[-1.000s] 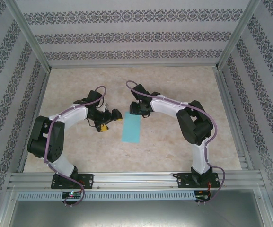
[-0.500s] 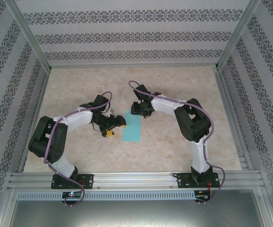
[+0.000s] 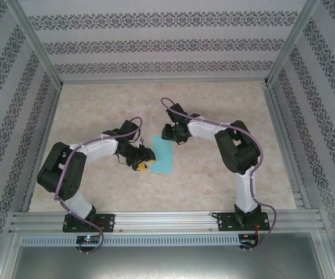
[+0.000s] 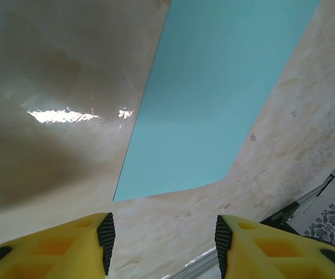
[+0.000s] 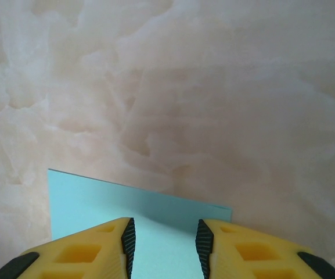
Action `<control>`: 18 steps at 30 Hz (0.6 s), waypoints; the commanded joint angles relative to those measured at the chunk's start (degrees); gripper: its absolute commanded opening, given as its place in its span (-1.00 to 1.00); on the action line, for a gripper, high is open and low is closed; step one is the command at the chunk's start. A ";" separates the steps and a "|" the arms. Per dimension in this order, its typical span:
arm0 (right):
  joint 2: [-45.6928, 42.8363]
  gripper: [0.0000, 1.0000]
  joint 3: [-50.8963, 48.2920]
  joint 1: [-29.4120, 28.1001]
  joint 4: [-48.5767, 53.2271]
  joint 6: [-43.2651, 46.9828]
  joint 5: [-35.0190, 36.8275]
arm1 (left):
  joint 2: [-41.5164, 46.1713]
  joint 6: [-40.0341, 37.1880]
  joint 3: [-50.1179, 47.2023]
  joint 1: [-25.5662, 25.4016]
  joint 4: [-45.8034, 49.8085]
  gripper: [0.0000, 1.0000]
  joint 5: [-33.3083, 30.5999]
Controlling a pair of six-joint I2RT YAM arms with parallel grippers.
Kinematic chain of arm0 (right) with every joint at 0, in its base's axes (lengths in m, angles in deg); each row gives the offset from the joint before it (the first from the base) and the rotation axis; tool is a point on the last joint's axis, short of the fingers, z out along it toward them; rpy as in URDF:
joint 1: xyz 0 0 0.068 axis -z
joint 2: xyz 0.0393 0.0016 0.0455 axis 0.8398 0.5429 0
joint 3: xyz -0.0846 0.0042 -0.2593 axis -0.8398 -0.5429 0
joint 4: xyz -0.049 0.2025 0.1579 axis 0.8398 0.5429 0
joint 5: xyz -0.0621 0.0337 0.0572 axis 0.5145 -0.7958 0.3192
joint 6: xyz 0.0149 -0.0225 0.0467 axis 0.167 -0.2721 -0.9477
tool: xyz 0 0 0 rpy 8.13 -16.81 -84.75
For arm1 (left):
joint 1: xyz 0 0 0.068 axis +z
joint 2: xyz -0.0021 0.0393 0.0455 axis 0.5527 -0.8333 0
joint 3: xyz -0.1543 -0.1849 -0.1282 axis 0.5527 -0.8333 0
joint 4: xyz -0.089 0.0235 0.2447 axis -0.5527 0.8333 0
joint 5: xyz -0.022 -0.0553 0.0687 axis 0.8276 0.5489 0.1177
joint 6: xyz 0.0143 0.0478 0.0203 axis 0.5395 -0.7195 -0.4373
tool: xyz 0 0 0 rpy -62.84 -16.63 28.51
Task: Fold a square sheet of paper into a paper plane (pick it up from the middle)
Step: Rotate the paper at the center of the table.
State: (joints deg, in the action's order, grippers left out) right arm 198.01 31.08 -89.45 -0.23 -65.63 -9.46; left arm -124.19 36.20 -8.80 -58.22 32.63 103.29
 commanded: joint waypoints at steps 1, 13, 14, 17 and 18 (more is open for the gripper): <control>1.33 -0.25 -2.13 0.30 1.56 0.51 -0.90 | -0.86 0.56 1.47 -0.77 0.12 0.04 -1.28; -9.28 0.36 1.63 -10.91 19.59 11.89 13.60 | 5.58 -0.35 -2.52 11.17 0.81 0.30 -4.25; -9.37 0.41 1.60 -12.28 21.11 12.16 14.82 | 5.99 -0.70 -2.79 12.29 1.21 0.34 -4.38; -9.00 0.55 1.85 -16.69 24.07 13.01 17.25 | 6.75 -1.69 -3.25 15.50 2.30 0.49 -4.93; -8.68 0.60 2.09 -18.00 24.52 13.07 17.28 | 6.80 -1.80 -3.55 16.44 2.32 0.54 -4.88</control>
State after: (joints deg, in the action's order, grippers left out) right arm 189.22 32.24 -105.06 17.54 -54.43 3.06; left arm -118.64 35.81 -11.09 -43.69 32.89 99.38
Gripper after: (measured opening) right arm 0.789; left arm 0.763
